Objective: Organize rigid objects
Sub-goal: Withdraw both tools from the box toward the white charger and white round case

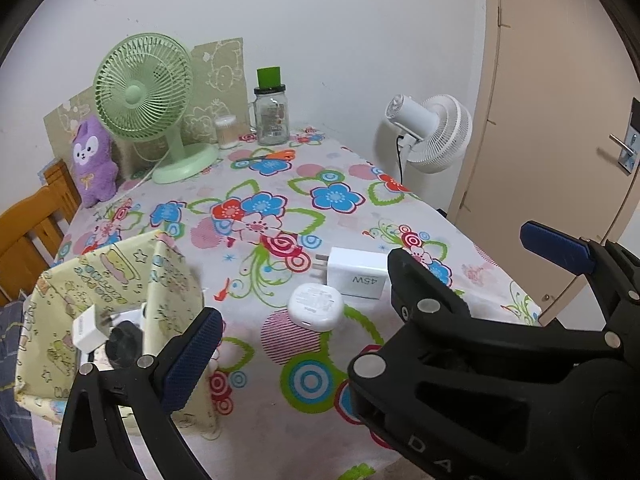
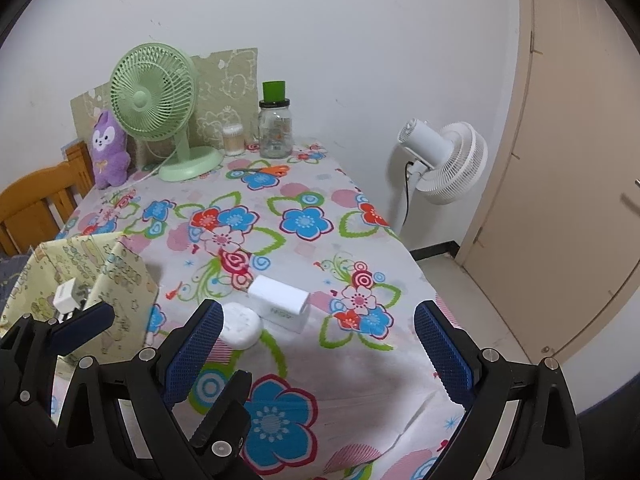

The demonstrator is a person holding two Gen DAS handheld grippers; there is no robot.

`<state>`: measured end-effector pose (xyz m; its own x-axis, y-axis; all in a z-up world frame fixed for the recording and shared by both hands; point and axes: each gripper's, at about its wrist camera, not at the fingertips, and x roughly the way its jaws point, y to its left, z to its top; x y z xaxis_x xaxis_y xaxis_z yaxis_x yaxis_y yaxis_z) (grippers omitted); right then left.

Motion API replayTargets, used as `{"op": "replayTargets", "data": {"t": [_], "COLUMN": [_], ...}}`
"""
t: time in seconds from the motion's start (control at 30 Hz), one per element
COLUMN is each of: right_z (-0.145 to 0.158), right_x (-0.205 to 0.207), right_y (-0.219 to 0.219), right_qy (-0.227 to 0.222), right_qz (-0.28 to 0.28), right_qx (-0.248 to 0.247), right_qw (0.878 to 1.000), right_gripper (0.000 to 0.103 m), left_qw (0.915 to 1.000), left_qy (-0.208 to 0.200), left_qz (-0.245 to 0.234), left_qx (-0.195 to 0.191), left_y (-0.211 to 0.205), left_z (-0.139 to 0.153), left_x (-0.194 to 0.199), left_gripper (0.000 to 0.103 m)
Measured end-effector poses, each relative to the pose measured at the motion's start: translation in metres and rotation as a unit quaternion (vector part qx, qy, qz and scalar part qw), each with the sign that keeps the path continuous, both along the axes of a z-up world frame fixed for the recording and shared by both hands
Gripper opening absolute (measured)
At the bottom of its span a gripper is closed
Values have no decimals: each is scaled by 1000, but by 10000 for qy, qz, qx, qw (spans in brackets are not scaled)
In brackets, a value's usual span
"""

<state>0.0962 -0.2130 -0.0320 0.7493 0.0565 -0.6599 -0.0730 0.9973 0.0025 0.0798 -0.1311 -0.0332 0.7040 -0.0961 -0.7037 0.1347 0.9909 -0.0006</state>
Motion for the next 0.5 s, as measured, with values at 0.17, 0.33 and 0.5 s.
{"op": "replayTargets", "data": {"t": [0.17,0.33,0.5], "right_z": [-12,-26,-42], "right_x": [5,12,19], "right_y": [-2,-5,-6], "right_qy": [26,115,168], "right_qz": [36,63,86], "right_qx": [-37,-40,-46], "right_qw": [10000,9999,9998], "right_gripper": [98,98,98], "left_qw": [9999,9997,9995], "left_qy": [53,146,252], "left_qz": [-81,-136,-160], "left_qx": [-72,-102,-99], "left_y": [-4,-7,-9], "left_z": [-12,-25,-42], "left_x": [5,11,18], "left_gripper": [103,103,103]}}
